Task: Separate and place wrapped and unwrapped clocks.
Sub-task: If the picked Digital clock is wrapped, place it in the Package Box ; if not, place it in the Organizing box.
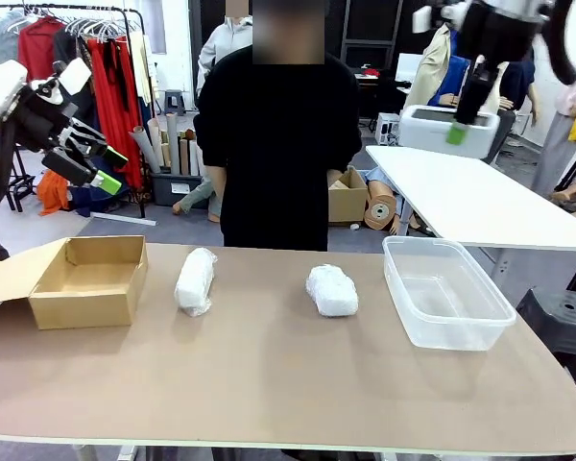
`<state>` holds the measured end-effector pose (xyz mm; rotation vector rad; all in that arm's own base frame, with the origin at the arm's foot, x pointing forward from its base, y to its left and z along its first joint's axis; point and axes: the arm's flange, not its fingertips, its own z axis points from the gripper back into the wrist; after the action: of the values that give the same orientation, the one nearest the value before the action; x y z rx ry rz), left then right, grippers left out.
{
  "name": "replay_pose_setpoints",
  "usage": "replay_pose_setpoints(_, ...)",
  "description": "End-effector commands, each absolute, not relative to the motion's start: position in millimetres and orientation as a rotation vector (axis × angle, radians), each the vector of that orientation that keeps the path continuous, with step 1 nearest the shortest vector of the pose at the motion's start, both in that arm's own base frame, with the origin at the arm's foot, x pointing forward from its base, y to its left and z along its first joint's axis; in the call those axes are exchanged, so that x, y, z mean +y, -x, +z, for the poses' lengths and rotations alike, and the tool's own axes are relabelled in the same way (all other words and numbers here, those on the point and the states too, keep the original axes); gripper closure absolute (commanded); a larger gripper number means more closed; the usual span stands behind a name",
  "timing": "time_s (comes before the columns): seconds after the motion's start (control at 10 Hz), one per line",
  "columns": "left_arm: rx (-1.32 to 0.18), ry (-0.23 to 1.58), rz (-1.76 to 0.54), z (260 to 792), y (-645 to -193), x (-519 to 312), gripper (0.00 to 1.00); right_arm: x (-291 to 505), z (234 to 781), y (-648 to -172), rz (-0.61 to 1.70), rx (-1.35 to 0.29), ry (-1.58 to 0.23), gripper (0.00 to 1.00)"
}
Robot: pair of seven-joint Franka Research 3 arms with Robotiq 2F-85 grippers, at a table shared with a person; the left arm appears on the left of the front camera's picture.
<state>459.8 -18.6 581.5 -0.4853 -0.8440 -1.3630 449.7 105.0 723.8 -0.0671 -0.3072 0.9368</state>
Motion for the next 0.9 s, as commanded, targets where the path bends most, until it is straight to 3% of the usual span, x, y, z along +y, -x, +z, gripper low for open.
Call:
replay_pose_setpoints(0.0,-0.848,0.494,-1.365,582.2,-459.5,-18.4,0.0,97.3,689.0,-433.0,0.648,-0.421,0.093,1.0)
replay_pose_setpoints(0.5,-0.848,0.494,-1.365,582.2,-459.5,-18.4,0.0,47.8,603.6,-423.5,0.22,-0.495,0.266,1.0)
replay_pose_setpoints(0.8,-0.848,0.494,-1.365,582.2,-459.5,-18.4,0.0,40.3,572.3,-414.4,0.049,-0.458,0.168,1.0)
